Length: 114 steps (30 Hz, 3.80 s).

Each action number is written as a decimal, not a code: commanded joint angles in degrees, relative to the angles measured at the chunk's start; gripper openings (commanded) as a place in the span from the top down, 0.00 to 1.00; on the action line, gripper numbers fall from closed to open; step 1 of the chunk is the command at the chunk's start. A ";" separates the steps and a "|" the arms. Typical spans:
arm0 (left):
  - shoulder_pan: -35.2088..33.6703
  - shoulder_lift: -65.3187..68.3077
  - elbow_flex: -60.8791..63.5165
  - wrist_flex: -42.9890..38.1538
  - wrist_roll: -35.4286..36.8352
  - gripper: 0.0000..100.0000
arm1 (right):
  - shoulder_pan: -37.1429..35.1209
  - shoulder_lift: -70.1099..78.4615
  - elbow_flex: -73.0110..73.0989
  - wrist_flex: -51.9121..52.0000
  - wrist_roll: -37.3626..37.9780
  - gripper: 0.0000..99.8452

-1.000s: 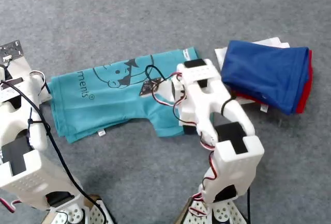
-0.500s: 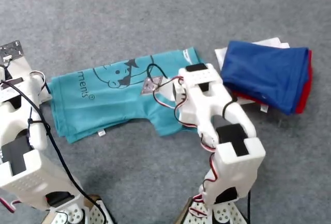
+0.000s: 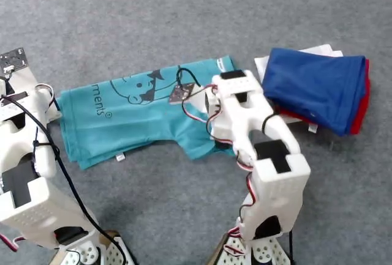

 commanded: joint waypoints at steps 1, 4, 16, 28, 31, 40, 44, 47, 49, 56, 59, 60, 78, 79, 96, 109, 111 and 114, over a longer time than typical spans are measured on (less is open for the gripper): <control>-0.31 -2.73 -0.22 -0.88 0.53 0.97 | 1.14 0.22 -8.31 3.69 -1.14 0.99; -0.31 -2.73 -0.22 -0.88 0.53 0.97 | 1.58 0.48 -14.20 7.74 -2.73 0.99; 0.04 -2.73 -0.22 -0.88 0.53 0.97 | 0.53 17.71 -43.91 10.37 -3.78 0.99; 0.04 -2.73 -0.22 -0.79 0.44 0.97 | -2.90 35.38 -76.18 22.59 4.31 0.86; 0.04 -2.73 -0.22 -0.70 0.44 0.97 | -2.81 36.18 -82.51 25.76 2.90 0.72; 0.13 -2.73 -0.22 -0.88 0.53 0.97 | 0.70 32.84 -93.93 26.46 -8.79 0.78; 0.13 -2.73 -0.22 -0.79 0.53 0.97 | 1.67 26.07 -88.75 26.46 -11.78 0.91; 0.13 -2.73 -0.22 -0.79 0.53 0.97 | 1.32 19.82 -79.43 26.46 -11.87 0.99; 0.13 -2.73 -0.22 -0.70 0.53 0.97 | 0.79 14.99 -71.87 26.46 -11.96 0.98; 0.13 -2.73 -0.22 -0.53 0.53 0.97 | -2.73 -4.44 -34.33 25.05 -12.04 0.99; 0.13 -2.90 -0.40 -0.53 0.53 0.97 | -6.07 -7.43 -18.24 16.09 -12.13 0.99; 0.04 -2.90 -0.57 -0.53 0.53 0.97 | -7.03 -7.60 -14.37 11.87 -12.92 0.99; 0.04 -2.81 -0.66 -0.53 0.53 0.97 | -12.31 10.68 -27.38 -10.29 -26.20 0.99; 0.04 -2.81 -0.66 -0.53 0.53 0.97 | -12.22 10.59 -29.05 -7.03 -26.20 0.99; 2.86 -8.09 -11.12 22.24 0.35 0.97 | -5.19 -3.12 -53.05 26.37 -26.37 0.99; 1.45 2.64 -13.93 34.29 10.99 0.70 | -6.33 -19.12 -24.57 25.58 -26.37 0.99; 1.27 7.65 -15.16 34.46 9.76 0.70 | -6.33 -19.91 -23.43 25.49 -26.37 0.99; 1.36 15.47 -17.71 34.64 9.14 0.71 | -6.33 -20.26 -23.16 25.49 -26.46 0.99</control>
